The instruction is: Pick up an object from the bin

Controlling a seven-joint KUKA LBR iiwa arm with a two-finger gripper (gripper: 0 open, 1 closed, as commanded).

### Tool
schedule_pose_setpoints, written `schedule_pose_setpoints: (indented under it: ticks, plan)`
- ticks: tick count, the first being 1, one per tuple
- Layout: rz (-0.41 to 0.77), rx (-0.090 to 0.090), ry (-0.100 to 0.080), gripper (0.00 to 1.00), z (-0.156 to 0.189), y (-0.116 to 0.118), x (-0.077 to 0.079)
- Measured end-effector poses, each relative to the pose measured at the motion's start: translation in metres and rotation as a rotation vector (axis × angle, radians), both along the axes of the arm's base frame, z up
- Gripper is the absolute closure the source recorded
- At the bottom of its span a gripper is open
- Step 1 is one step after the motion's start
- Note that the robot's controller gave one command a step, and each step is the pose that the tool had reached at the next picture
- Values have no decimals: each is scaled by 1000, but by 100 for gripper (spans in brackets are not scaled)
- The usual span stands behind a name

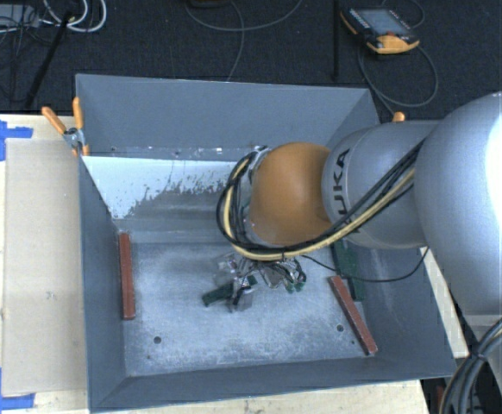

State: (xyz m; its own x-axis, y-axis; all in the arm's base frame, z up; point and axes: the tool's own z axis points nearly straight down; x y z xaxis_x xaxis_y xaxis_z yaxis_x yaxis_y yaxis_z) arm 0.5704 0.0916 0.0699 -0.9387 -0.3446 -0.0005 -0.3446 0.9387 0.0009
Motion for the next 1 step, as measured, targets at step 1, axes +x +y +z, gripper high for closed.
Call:
schedule_pose_setpoints:
  ticks: [1]
  plan:
    - [-14,1,-9,100,112,7,9]
